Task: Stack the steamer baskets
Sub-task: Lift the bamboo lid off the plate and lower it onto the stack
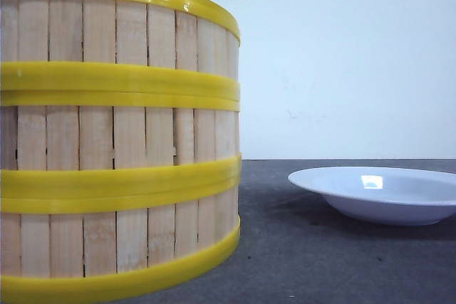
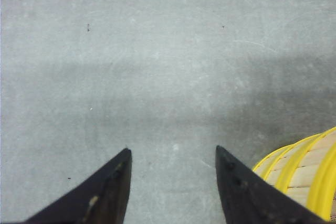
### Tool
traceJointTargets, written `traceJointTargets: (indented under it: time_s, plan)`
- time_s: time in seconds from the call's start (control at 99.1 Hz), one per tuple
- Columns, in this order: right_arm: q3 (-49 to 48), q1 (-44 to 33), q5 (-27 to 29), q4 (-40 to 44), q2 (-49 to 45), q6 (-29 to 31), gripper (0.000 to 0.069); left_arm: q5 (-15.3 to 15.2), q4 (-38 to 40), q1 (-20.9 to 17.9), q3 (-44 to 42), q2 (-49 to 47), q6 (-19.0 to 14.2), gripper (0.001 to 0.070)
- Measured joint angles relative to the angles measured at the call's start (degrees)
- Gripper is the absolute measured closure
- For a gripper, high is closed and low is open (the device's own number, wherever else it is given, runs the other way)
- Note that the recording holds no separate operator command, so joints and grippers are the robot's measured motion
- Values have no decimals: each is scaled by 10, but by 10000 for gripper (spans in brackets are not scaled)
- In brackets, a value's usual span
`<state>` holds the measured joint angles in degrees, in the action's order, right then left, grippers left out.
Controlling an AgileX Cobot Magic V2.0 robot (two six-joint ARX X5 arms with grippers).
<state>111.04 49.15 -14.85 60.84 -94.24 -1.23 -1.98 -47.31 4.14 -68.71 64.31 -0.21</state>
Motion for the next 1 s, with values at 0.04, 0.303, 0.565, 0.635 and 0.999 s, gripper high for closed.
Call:
traceJointTargets:
  time_s: [0.04,0.303,0.565,0.635,0.999]
  plan:
    - [1,7,1,-2,-7,-2,634,0,0,0,0,0,0,410]
    - [1,34,46,-17,-53,-19,634,0,0,0,0,0,0,410]
    - [1,38,51,-24,-78,-29,634,0,0,0,0,0,0,410]
    - [1,38,51,-24,-87,-29,634,0,0,0,0,0,0,410]
    - [1,42,45,-24,-94,-30,634,1,0,0,0,0,0,410]
